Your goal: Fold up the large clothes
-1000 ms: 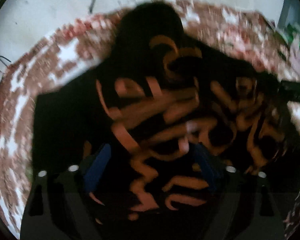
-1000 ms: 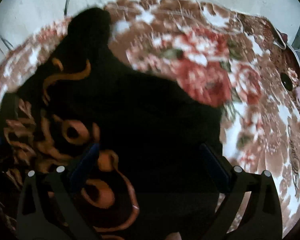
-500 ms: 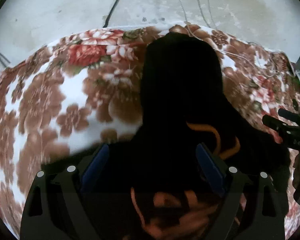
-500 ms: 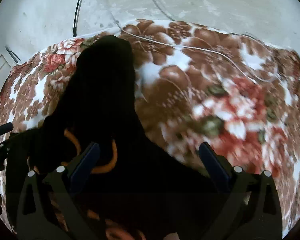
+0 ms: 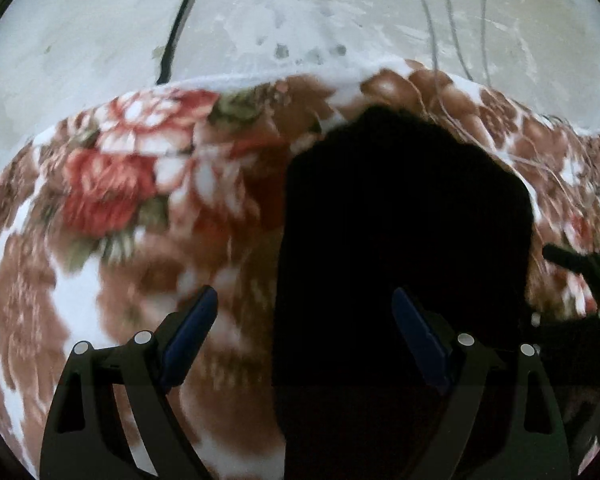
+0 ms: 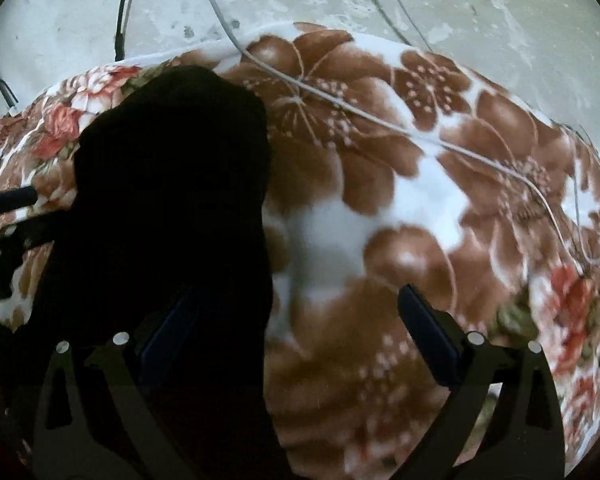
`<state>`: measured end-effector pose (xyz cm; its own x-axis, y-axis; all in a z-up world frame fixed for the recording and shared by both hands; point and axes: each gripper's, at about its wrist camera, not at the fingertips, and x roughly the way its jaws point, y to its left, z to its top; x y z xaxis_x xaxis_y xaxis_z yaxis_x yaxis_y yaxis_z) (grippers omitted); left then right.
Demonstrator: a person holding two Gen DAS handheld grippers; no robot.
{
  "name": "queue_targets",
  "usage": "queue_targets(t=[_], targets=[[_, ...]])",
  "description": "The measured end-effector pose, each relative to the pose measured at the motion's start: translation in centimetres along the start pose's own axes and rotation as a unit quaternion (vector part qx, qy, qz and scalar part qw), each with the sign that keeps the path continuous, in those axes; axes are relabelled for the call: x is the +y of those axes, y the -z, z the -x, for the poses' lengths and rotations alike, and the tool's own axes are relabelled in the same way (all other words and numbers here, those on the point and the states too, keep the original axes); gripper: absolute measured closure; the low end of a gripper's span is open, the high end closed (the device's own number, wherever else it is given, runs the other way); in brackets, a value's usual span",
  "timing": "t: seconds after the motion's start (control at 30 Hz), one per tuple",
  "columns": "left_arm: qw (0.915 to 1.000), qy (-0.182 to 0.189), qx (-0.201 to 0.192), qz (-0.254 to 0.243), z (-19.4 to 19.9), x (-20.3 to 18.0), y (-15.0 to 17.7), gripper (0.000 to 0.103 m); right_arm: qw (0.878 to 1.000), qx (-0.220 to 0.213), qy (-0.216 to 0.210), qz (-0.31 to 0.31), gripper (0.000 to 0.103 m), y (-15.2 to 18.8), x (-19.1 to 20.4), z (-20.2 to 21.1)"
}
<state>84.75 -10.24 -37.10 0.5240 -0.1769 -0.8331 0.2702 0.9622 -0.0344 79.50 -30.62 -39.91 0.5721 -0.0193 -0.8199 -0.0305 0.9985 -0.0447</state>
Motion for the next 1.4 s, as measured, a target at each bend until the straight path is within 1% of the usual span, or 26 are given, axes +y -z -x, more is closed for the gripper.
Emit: queue_targets(t=[0.03, 0.07, 0.1, 0.13, 0.17, 0.2, 0.23, 0.27, 0.3, 0.33, 0.37, 0.4, 0.43, 0.53, 0.57, 0.67, 0.73, 0.83, 0.93, 1.03, 1.13, 1.23, 1.27, 1.33, 1.37, 1.4], targets=[[0.9999, -0.009, 0.002, -0.012, -0.9, -0.3, -0.7, 0.017, 1.000, -0.003, -0.005, 0.004, 0.007, -0.3, 0.2, -0.4], [0.9997, -0.013, 0.003, -0.021, -1.5, -0.6, -1.1, 0.021, 1.000, -0.005, -0.008, 0.008, 0.014, -0.4, 0.3, -0.7], [0.9992, -0.010, 0.012, -0.037, -2.4, -1.0, -1.6, 0.033, 1.000, -0.005, -0.012, 0.012, 0.026, -0.5, 0.4, -0.9], [0.9978, -0.017, 0.029, -0.057, -3.3, -1.5, -2.0, 0.081, 1.000, 0.001, -0.016, 0.024, 0.040, -0.4, 0.7, -1.1], [0.9965, -0.022, 0.040, -0.070, -3.6, -1.9, -2.2, 0.094, 0.999, 0.007, -0.008, 0.042, 0.079, -0.3, 1.1, -1.1], [0.9959, -0.029, 0.037, -0.078, -3.3, -2.2, -2.4, 0.094, 0.998, 0.006, 0.004, 0.058, 0.093, -0.3, 1.5, -0.9], [0.9962, -0.020, 0.024, -0.082, -2.4, -2.4, -2.5, 0.095, 0.998, -0.002, 0.008, 0.068, 0.093, -0.2, 1.8, -0.4], [0.9964, -0.015, 0.007, -0.084, -1.3, -2.6, -2.5, 0.095, 0.997, -0.011, 0.002, 0.074, 0.094, -0.2, 1.9, 0.4], [0.9970, -0.014, -0.007, -0.076, -0.3, -2.4, -2.5, 0.095, 0.997, -0.014, -0.003, 0.070, 0.094, -0.2, 1.7, 1.1], [0.9981, -0.005, -0.013, -0.060, 0.7, -2.1, -2.3, 0.095, 0.998, -0.018, -0.007, 0.065, 0.094, -0.3, 1.4, 1.7], [0.9990, 0.012, -0.016, -0.039, 2.1, -1.8, -2.1, 0.095, 0.998, -0.023, -0.012, 0.055, 0.094, -0.3, 0.9, 2.8], [0.9990, 0.024, -0.019, -0.032, 3.0, -1.7, -1.8, 0.096, 0.998, -0.028, -0.015, 0.051, 0.094, -0.3, 0.7, 3.8], [0.9987, 0.033, -0.025, -0.031, 4.5, -1.8, -1.3, 0.096, 0.998, -0.034, -0.014, 0.051, 0.094, -0.2, 0.6, 4.7], [0.9976, 0.042, -0.051, -0.023, 8.5, -1.6, 0.2, 0.096, 0.996, -0.060, -0.019, 0.058, 0.094, 0.4, 0.9, 8.7], [0.9965, 0.055, -0.062, -0.010, 10.4, -1.3, 1.0, 0.096, 0.996, -0.070, -0.023, 0.059, 0.094, 1.0, 1.2, 10.4], [0.9939, 0.072, -0.083, 0.012, 14.4, -0.5, 3.3, 0.096, 0.994, -0.084, -0.049, 0.046, 0.094, 2.5, 2.0, 14.5], [0.9923, 0.081, -0.093, 0.006, 17.2, -0.8, 5.2, 0.096, 0.993, -0.091, -0.067, 0.032, 0.094, 3.7, 2.3, 16.9], [0.9900, 0.093, -0.106, -0.005, 21.2, -1.6, 8.1, 0.096, 0.991, -0.093, -0.094, 0.005, 0.094, 6.5, 2.8, 21.1], [0.9883, 0.100, -0.114, -0.014, 24.9, -2.3, 11.5, 0.096, 0.990, -0.097, -0.100, 0.003, 0.094, 9.1, 3.3, 23.9], [0.9874, 0.104, -0.118, -0.022, 27.5, -2.8, 14.3, 0.095, 0.990, -0.101, -0.103, -0.001, 0.094, 12.2, 3.7, 26.7], [0.9864, 0.107, -0.121, -0.031, 30.1, -3.5, 18.1, 0.095, 0.989, -0.102, -0.110, -0.009, 0.094, 15.4, 3.8, 29.0], [0.9880, 0.099, -0.106, -0.052, 30.4, -4.5, 22.4, 0.095, 0.991, -0.091, -0.098, 0.013, 0.094, 19.5, 4.7, 29.4], [0.9889, 0.096, -0.098, -0.057, 30.1, -4.7, 23.7, 0.095, 0.992, -0.074, -0.097, 0.020, 0.094, 21.7, 5.3, 28.9], [0.9914, 0.083, -0.074, -0.070, 28.7, -5.2, 27.4, 0.095, 0.994, -0.051, -0.099, 0.022, 0.091, 24.4, 5.6, 28.0], [0.9921, 0.078, -0.064, -0.074, 28.0, -5.4, 29.1, 0.095, 0.994, -0.030, -0.101, 0.025, 0.089, 26.4, 5.9, 27.1], [0.9926, 0.072, -0.065, -0.072, 27.4, -5.4, 30.6, 0.095, 0.995, -0.018, -0.099, 0.026, 0.087, 27.7, 6.2, 26.5]])
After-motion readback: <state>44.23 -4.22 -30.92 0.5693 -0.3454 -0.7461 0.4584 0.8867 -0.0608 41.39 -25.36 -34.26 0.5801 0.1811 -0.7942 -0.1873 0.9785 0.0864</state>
